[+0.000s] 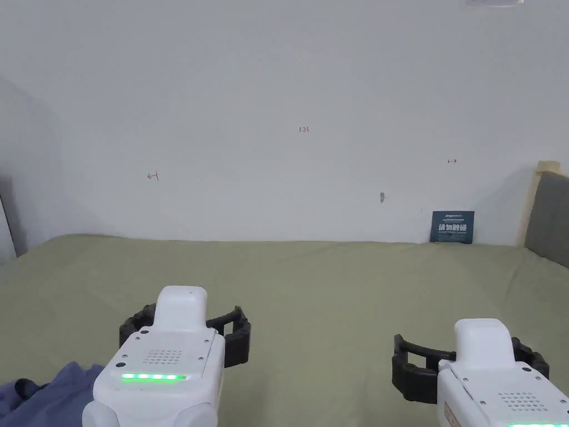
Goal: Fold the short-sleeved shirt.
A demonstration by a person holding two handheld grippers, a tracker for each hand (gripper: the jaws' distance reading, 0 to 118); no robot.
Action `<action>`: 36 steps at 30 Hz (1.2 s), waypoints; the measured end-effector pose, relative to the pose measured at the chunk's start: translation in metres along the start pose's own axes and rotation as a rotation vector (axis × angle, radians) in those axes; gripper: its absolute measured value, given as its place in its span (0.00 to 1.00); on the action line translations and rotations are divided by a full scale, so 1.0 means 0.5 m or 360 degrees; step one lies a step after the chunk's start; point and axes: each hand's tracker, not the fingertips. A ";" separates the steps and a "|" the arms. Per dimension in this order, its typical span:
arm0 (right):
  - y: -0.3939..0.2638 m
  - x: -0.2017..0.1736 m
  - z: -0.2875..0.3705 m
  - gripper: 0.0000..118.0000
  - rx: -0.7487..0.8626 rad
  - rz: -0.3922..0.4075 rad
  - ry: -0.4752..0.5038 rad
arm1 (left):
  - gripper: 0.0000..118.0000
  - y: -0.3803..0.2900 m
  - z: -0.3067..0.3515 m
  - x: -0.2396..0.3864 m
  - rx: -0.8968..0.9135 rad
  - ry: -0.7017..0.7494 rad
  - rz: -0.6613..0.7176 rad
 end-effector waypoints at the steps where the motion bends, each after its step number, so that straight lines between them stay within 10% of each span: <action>1: -0.001 -0.001 -0.001 0.94 -0.0001 0.0015 -0.0004 | 0.66 0.000 -0.001 -0.001 0.0001 -0.0012 0.0004; 2: -0.002 -0.002 -0.001 0.75 0.0010 0.0036 0.0003 | 0.43 -0.001 -0.003 -0.003 -0.0002 -0.0026 0.0017; 3: -0.003 -0.004 -0.002 0.21 0.0026 0.0057 -0.0013 | 0.09 0.000 -0.007 -0.005 -0.0012 -0.0046 0.0033; 4: -0.003 -0.007 -0.006 0.01 0.0015 0.0082 -0.0080 | 0.00 0.001 -0.010 -0.007 -0.0027 -0.0069 0.0052; 19: -0.020 -0.006 -0.076 0.01 -0.0082 0.0003 -0.0040 | 0.00 -0.017 -0.034 -0.065 -0.0068 -0.0027 0.0036; 36: -0.017 -0.433 -0.099 0.01 -0.0111 0.0001 0.0840 | 0.00 -0.082 0.155 -0.482 -0.0254 0.0804 0.0198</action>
